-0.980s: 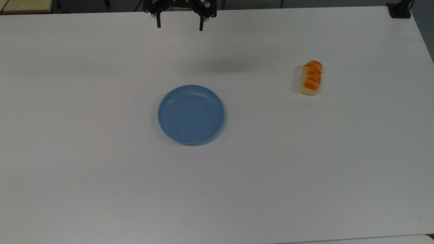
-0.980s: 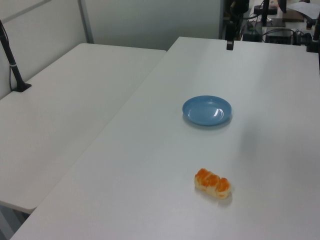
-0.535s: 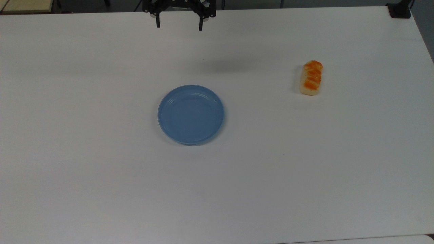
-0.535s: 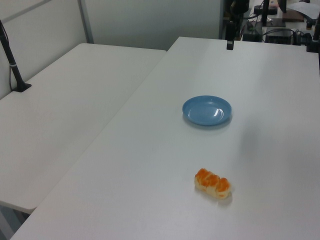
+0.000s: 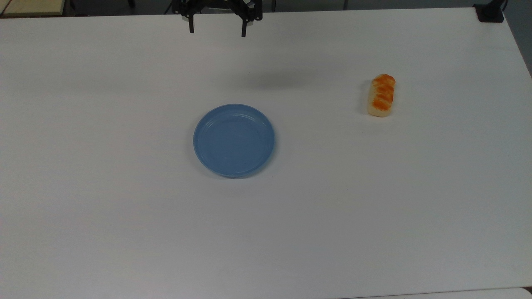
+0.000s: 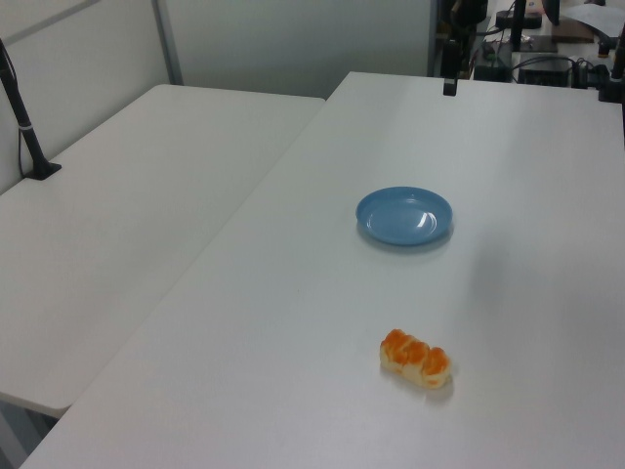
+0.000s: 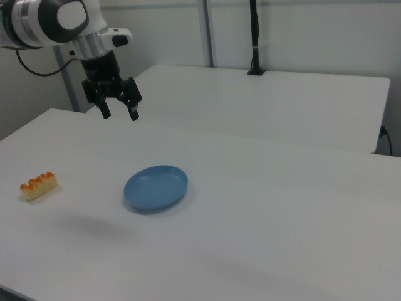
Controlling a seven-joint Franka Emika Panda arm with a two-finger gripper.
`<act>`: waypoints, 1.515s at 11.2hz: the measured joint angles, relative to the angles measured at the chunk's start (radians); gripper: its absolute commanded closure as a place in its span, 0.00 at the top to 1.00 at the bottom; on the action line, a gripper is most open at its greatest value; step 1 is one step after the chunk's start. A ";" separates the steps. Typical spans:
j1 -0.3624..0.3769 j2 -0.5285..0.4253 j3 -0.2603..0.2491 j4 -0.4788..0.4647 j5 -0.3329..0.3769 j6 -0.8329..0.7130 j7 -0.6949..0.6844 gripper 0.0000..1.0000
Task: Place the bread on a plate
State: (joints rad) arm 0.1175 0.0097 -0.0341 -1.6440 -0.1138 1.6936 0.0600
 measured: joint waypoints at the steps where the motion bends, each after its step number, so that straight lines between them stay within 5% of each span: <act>1: -0.001 0.000 -0.003 0.000 0.000 0.000 -0.014 1.00; 6: -0.020 -0.018 -0.069 0.018 0.000 -0.008 -0.151 1.00; 12: -0.020 -0.029 -0.068 0.018 0.044 -0.083 -0.152 1.00; 14: -0.011 -0.046 -0.047 0.004 0.125 -0.130 -0.131 1.00; 17: 0.005 -0.052 0.071 -0.022 0.170 -0.102 0.070 1.00</act>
State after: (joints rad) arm 0.1226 -0.0424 0.0374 -1.6656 0.0559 1.5919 0.1297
